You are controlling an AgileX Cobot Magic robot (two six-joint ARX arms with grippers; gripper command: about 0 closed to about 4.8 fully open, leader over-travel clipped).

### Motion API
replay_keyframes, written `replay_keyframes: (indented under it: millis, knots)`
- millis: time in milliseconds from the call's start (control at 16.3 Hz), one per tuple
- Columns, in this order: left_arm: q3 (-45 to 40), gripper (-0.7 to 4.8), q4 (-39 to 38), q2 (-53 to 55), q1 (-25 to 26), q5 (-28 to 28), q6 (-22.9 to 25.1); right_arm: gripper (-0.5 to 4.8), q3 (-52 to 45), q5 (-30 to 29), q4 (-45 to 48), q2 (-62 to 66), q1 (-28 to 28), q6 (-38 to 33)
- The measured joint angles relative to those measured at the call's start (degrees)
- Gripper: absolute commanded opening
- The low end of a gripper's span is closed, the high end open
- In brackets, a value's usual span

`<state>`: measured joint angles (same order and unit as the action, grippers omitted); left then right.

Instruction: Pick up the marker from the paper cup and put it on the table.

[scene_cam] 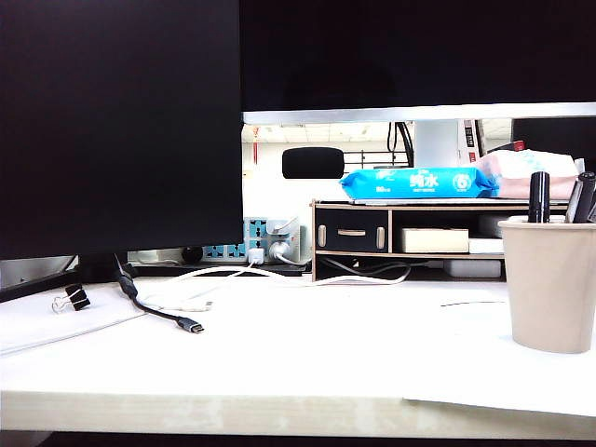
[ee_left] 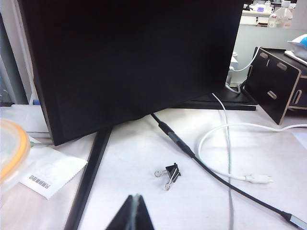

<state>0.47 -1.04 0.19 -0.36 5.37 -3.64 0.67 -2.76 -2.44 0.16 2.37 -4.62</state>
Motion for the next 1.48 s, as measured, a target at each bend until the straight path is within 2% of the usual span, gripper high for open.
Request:
replay_keyframes:
  millis: [246, 431, 554, 615, 677, 800, 862, 985, 1046, 1108, 1231, 1354, 1477]
  knots:
    - [0.0, -0.05, 0.2, 0.0, 0.0, 0.0, 0.0, -0.01, 0.0, 0.0, 0.0, 0.0, 0.0, 0.0]
    - [0.0, -0.05, 0.4, 0.0, 0.0, 0.0, -0.5, -0.01, 0.0, -2.5, 0.0, 0.0, 0.0, 0.0]
    - [0.0, -0.05, 0.4, 0.0, 0.0, 0.0, -6.5, -0.01, 0.0, -4.4, 0.4, 0.0, 0.0, 0.0]
    - [0.0, -0.05, 0.2, 0.0, 0.0, 0.0, -11.1, -0.01, 0.0, -4.8, 2.1, 0.0, 0.0, -0.8]
    - [0.0, -0.05, 0.0, 0.0, 0.0, 0.0, -13.7, -0.01, 0.0, -4.9, 3.5, 0.0, 0.0, -3.1]
    - [0.0, -0.05, -1.3, 0.0, 0.0, 0.8, -20.3, -0.01, 0.1, -4.9, 5.1, 0.0, 0.0, -14.1]
    - [0.0, -0.05, -1.6, 0.0, 0.0, 2.8, -23.6, -0.01, 0.2, -5.1, 4.9, 0.0, 0.0, -17.2]
    - [0.0, -0.05, -0.9, 0.0, 0.0, 7.6, -25.5, -0.02, 1.3, -7.9, 3.5, 0.0, 0.0, -18.5]
    - [0.0, -0.05, 0.4, 0.0, 0.0, 11.8, -25.8, -0.02, 2.4, -9.7, 3.1, 0.0, 0.0, -18.6]
    - [0.0, -0.05, 1.5, 0.0, 0.0, 13.9, -26.5, -0.02, 4.0, -11.3, 1.7, 0.0, 0.0, -18.8]
    - [0.0, -0.05, 1.7, 0.0, 0.0, 14.6, -29.8, -0.02, 11.0, -12.3, -9.7, 0.3, 0.0, -19.0]
    - [0.0, -0.05, 1.7, 0.0, 0.0, 15.3, -32.3, -0.02, 13.0, -12.4, -16.0, 0.3, 0.0, -19.6]
    - [0.6, -0.05, 5.7, 0.0, 0.0, 18.9, -39.7, -0.02, 15.1, -13.7, -18.3, 0.3, 0.0, -22.6]
